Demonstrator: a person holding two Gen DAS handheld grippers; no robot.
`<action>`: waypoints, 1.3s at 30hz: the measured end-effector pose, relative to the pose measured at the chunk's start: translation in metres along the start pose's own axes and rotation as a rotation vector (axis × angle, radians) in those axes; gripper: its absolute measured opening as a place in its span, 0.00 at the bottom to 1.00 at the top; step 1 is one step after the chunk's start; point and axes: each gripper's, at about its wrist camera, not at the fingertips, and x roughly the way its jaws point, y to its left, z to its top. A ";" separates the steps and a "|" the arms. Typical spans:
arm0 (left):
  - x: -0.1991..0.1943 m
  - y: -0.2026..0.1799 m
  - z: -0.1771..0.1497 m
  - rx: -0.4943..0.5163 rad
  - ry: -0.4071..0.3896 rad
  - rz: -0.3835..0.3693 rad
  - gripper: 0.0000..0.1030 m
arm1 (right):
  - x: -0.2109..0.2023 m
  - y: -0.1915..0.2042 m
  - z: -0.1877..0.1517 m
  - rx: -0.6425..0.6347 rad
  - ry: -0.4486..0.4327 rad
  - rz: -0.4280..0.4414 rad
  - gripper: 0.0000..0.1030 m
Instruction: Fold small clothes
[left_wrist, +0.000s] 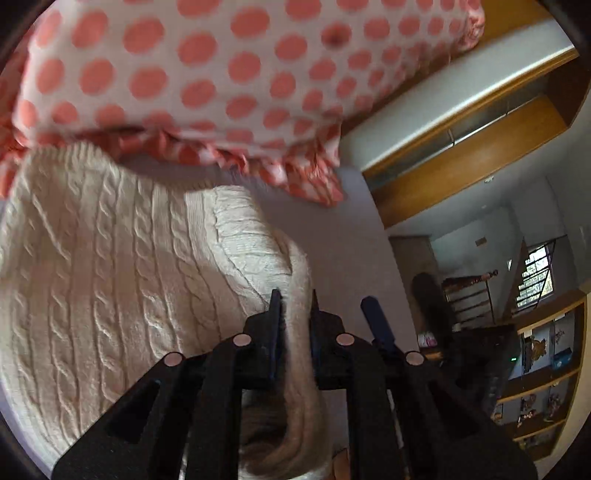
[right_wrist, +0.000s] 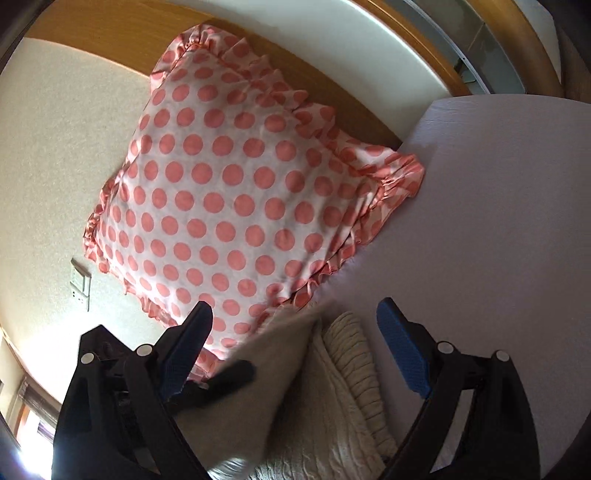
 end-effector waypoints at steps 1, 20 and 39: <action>0.017 -0.003 -0.002 0.006 0.033 0.009 0.13 | -0.001 -0.002 0.003 0.000 -0.006 -0.007 0.90; -0.151 0.053 -0.070 0.288 -0.172 0.059 0.55 | -0.066 0.095 -0.041 -0.434 0.153 0.129 0.73; -0.101 0.059 -0.120 0.541 -0.058 0.215 0.54 | -0.035 -0.004 -0.074 -0.305 0.391 -0.175 0.12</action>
